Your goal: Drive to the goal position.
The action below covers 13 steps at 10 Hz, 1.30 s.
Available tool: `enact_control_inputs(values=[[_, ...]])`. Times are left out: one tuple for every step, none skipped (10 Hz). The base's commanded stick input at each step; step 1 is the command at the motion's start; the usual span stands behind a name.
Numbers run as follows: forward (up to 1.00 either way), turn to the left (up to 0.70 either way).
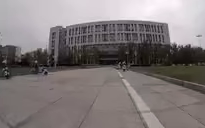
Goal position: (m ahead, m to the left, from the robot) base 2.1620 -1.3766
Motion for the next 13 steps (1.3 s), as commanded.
enact_control_inputs(values=[[0.70,0.00],[0.70,0.00],[0.70,0.00],[0.70,0.00],[0.70,0.00],[0.70,0.00],[0.70,0.00],[0.70,0.00],[0.70,0.00],[0.70,0.00],[0.70,0.00],[0.70,0.00],[0.70,0.00]])
